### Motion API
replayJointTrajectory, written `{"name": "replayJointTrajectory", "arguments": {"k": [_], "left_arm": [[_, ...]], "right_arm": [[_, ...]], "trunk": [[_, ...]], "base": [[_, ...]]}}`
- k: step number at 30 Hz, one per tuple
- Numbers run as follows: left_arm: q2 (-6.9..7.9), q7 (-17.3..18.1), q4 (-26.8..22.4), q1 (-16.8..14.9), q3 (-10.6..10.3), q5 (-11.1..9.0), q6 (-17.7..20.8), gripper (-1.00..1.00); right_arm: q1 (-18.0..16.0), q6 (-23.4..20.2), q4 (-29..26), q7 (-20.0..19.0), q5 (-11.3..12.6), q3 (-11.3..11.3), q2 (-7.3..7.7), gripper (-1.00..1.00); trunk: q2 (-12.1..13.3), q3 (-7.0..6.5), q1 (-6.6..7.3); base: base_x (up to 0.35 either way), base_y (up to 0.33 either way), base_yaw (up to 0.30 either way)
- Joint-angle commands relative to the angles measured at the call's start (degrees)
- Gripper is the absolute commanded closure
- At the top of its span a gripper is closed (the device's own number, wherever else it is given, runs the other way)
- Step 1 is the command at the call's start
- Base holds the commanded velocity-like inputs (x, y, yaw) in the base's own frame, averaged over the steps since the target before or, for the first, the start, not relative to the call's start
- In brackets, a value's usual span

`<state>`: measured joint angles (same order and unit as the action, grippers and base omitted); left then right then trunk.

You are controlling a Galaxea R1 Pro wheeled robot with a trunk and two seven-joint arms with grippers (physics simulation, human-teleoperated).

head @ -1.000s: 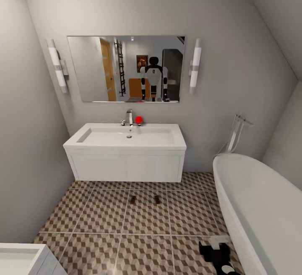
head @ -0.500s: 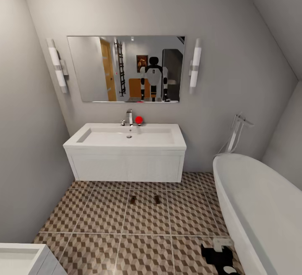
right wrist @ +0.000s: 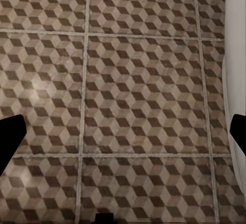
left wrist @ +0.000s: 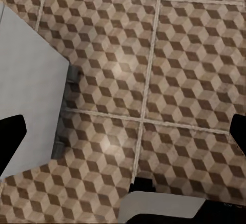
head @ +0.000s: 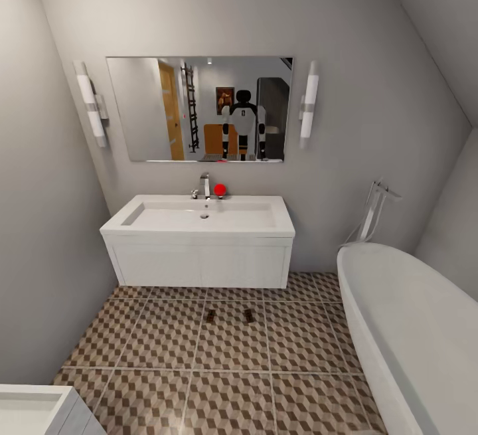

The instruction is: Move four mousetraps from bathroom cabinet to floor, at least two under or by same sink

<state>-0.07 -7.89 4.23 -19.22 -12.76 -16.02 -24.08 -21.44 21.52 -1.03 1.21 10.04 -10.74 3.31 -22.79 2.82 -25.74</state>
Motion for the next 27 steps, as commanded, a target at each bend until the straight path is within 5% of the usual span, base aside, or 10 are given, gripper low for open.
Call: {"name": "replayJointTrajectory", "arguments": {"k": [1, 8, 18, 27], "left_arm": [[0.01, -0.10, 0.22, 0.32, -0.51, -0.26, -0.34, -1.00], [0.10, -0.03, 0.26, 4.21, -0.52, -0.07, -1.84, -1.00], [0.12, 0.05, 0.31, 8.20, -0.71, 0.09, -11.03, -1.00], [-0.15, -0.23, -0.12, 9.09, -0.60, 0.19, -12.34, -1.00]], "right_arm": [[0.51, 0.81, 0.04, 0.05, 0.44, -0.51, 0.01, -1.00], [5.36, 6.79, 0.06, -0.23, 0.43, -0.58, -0.03, -1.00], [10.72, 13.77, 0.07, -0.37, 0.42, -0.60, -0.23, -1.00], [12.43, 16.97, -0.32, -0.37, 0.38, -0.54, -0.24, -1.00]], "trunk": [[-0.13, 0.12, -0.04], [-0.13, 0.12, -0.04], [-0.13, 0.12, -0.04], [-0.13, 0.12, -0.04]], "base": [[0.000, 0.000, 0.000], [0.000, 0.000, 0.000], [0.000, 0.000, 0.000], [0.000, 0.000, 0.000]]}}
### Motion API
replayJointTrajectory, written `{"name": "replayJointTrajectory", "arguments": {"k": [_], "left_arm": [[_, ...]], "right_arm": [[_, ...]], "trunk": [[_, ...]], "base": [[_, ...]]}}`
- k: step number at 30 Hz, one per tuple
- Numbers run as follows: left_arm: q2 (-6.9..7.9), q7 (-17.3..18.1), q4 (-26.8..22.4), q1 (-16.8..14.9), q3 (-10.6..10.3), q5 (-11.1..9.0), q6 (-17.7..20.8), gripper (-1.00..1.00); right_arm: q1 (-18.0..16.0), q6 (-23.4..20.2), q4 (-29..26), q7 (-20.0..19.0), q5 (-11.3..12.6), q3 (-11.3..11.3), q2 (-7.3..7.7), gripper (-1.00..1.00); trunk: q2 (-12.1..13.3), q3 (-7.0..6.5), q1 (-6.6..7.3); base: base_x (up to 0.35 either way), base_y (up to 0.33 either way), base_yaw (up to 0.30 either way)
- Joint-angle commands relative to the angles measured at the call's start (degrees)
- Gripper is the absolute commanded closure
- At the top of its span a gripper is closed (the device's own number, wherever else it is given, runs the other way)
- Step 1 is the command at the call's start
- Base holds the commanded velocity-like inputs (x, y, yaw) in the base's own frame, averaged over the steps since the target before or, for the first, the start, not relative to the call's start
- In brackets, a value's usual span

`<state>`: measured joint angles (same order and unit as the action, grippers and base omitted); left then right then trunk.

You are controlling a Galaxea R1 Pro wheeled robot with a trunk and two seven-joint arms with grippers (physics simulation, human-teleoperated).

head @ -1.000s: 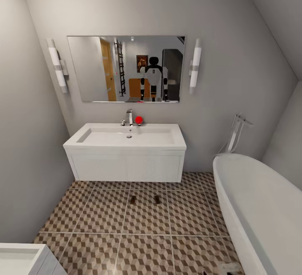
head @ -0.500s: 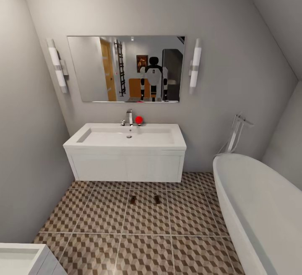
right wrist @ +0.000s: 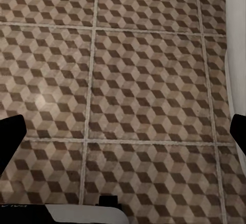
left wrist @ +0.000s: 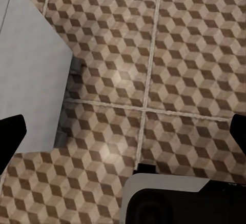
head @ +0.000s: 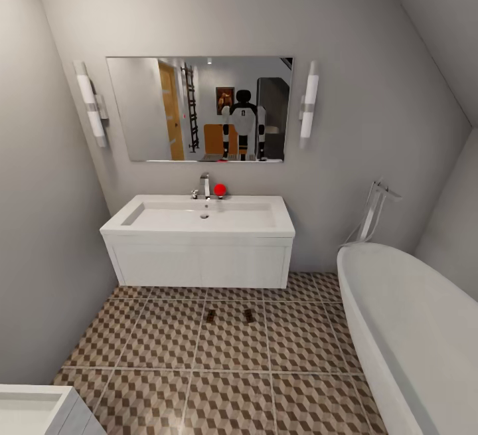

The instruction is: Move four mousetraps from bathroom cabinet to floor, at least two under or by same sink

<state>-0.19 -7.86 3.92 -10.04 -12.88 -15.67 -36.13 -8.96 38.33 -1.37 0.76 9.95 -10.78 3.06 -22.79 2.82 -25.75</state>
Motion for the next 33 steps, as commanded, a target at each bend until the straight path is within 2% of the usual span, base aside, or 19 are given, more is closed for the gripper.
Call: {"name": "replayJointTrajectory", "arguments": {"k": [1, 4, 7, 13, 33], "left_arm": [[-0.06, -0.28, 0.07, -0.07, -0.43, -0.17, -0.32, -1.00], [-0.12, -0.35, -1.41, -0.02, -0.30, -0.16, -0.38, -1.00], [-0.09, -0.35, -4.89, -0.01, -0.34, -0.16, -0.41, -1.00], [-0.05, -0.28, -6.86, -0.05, -0.38, -0.31, -0.43, -1.00], [-0.15, -0.14, -5.99, 0.01, -0.56, -0.33, -0.43, -1.00]], "right_arm": [[0.00, 0.25, -0.11, 0.09, 0.45, -0.47, 0.01, -1.00], [0.10, 0.48, -0.75, 0.36, 0.47, -0.34, 0.05, -1.00], [0.15, 0.65, -2.26, 0.55, 0.50, -0.25, 0.09, -1.00], [0.17, 0.69, -3.19, 0.61, 0.61, -0.21, 0.10, -1.00], [0.18, 0.65, -3.46, 0.65, 0.62, -0.28, 0.14, -1.00]], "trunk": [[-0.13, 0.13, -0.04], [-0.13, 0.13, -0.04], [-0.13, 0.13, -0.04], [-0.13, 0.13, -0.04], [-0.13, 0.13, -0.04]], "base": [[0.000, 0.000, 0.000], [0.000, 0.000, 0.000], [0.000, 0.000, 0.000], [0.000, 0.000, 0.000], [-0.010, 0.000, 0.000]]}}
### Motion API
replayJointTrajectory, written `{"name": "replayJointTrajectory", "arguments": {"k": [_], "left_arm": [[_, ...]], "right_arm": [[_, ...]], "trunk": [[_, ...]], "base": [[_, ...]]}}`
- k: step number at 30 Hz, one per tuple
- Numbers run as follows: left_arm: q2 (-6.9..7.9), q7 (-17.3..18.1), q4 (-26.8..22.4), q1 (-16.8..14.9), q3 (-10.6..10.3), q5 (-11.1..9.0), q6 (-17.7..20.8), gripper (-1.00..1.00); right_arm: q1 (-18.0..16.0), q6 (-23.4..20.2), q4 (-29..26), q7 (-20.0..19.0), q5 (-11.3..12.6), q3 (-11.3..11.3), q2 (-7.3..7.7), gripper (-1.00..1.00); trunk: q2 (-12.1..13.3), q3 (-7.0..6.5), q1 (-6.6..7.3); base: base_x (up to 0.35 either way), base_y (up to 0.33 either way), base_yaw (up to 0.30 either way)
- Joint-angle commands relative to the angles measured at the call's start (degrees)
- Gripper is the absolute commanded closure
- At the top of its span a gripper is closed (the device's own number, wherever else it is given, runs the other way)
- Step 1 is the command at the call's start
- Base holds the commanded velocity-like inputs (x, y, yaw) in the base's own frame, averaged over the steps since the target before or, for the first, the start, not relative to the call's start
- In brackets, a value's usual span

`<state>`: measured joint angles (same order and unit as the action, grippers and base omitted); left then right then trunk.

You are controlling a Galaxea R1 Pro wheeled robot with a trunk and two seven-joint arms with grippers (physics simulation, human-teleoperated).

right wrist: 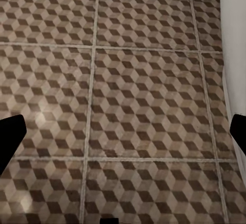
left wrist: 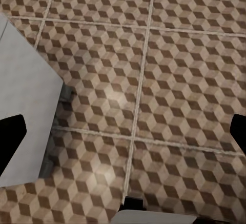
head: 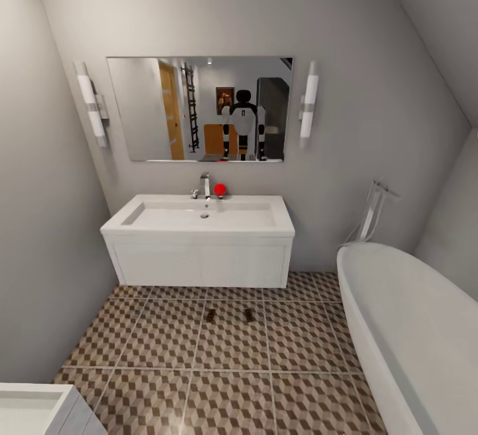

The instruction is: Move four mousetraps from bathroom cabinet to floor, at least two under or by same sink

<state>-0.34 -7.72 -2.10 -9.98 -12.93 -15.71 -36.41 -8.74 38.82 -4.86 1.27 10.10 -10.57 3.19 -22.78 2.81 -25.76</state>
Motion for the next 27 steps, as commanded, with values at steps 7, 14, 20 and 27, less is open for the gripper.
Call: {"name": "replayJointTrajectory", "arguments": {"k": [7, 14, 20, 27], "left_arm": [[-0.01, -0.28, 0.14, -0.06, -0.53, -0.28, -0.15, -1.00], [-0.01, -0.28, 0.16, -0.06, -0.52, -0.28, -0.15, -1.00], [-0.01, -0.28, 0.47, -0.10, -0.52, -0.28, -0.15, -1.00], [-0.01, -0.28, 0.58, -0.08, -0.54, -0.28, -0.15, -1.00]], "right_arm": [[-0.05, 0.13, 0.09, 0.13, 0.45, -0.47, 0.05, -1.00], [-0.05, 0.17, 0.11, 0.13, 0.49, -0.44, 0.06, -1.00], [-0.05, 0.19, 0.10, 0.13, 0.53, -0.42, 0.07, -1.00], [-0.05, 0.20, 0.04, 0.13, 0.58, -0.42, 0.07, -1.00]], "trunk": [[-0.14, 0.13, -0.02], [-0.14, 0.13, -0.02], [-0.14, 0.13, -0.02], [-0.14, 0.13, -0.02]], "base": [[-0.243, 0.000, 0.000], [-0.324, 0.000, 0.000], [-0.337, 0.000, 0.000], [-0.339, 0.000, 0.000]]}}
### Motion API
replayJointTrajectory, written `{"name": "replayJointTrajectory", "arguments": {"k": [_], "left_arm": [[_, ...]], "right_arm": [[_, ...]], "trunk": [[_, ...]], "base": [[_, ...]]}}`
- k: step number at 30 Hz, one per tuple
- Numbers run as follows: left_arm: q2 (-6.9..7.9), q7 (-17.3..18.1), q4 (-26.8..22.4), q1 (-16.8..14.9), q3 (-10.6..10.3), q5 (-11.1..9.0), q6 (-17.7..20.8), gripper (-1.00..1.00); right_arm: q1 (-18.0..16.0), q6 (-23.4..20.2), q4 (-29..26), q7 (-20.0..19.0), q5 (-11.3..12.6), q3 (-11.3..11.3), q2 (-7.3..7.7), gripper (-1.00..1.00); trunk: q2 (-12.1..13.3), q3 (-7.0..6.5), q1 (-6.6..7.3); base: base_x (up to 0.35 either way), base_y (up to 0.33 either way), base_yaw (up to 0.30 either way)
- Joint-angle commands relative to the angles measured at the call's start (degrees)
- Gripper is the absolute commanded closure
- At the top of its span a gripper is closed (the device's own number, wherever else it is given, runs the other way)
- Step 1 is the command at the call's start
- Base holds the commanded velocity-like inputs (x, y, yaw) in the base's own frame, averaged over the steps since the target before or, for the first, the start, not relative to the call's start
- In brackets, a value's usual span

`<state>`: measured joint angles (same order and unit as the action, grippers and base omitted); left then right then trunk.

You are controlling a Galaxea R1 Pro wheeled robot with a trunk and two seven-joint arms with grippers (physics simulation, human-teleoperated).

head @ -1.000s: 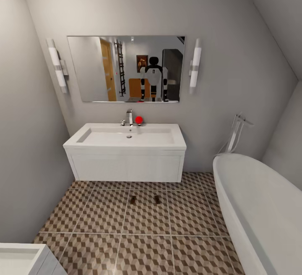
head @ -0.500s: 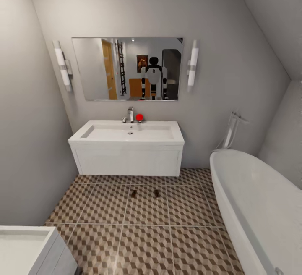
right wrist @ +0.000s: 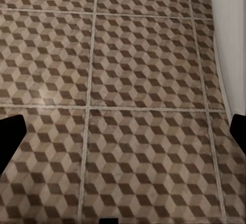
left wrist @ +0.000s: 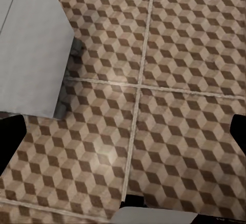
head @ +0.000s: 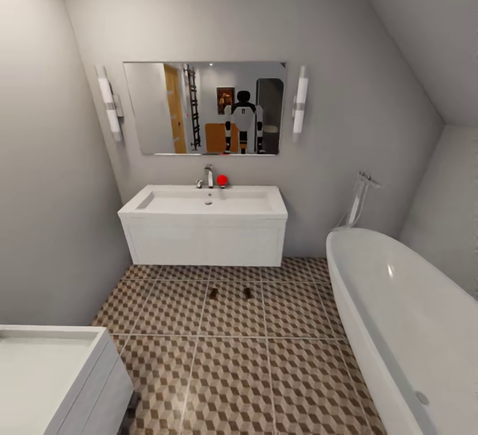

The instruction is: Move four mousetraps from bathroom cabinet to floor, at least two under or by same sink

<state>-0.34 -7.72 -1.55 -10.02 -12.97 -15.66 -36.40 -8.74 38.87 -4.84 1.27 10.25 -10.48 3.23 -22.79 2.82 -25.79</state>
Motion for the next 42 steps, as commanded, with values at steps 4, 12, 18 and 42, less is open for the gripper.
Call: {"name": "replayJointTrajectory", "arguments": {"k": [4, 12, 18, 42], "left_arm": [[-0.01, -0.28, 0.06, -0.06, -0.52, -0.33, -0.16, -1.00], [-0.01, -0.26, 0.11, -0.05, -0.50, -0.33, -0.11, -1.00], [-0.01, -0.27, 0.13, -0.04, -0.48, -0.33, -0.11, -1.00], [-0.01, -0.25, 0.14, -0.08, -0.53, -0.33, -0.08, -1.00]], "right_arm": [[-0.05, 0.16, 0.02, 0.13, 0.46, -0.51, 0.02, -1.00], [-0.05, 0.21, 0.01, 0.11, 0.47, -0.56, -0.08, -1.00], [-0.05, 0.23, 0.01, 0.12, 0.42, -0.58, -0.14, -1.00], [-0.05, 0.08, 0.01, 0.21, 0.29, -0.49, -0.25, -1.00]], "trunk": [[-0.12, 0.13, 0.00], [-0.12, 0.13, 0.00], [-0.12, 0.13, 0.00], [-0.12, 0.42, 0.00]], "base": [[-0.340, 0.000, 0.000], [-0.340, 0.000, 0.000], [-0.340, 0.000, 0.000], [-0.194, 0.000, 0.102]]}}
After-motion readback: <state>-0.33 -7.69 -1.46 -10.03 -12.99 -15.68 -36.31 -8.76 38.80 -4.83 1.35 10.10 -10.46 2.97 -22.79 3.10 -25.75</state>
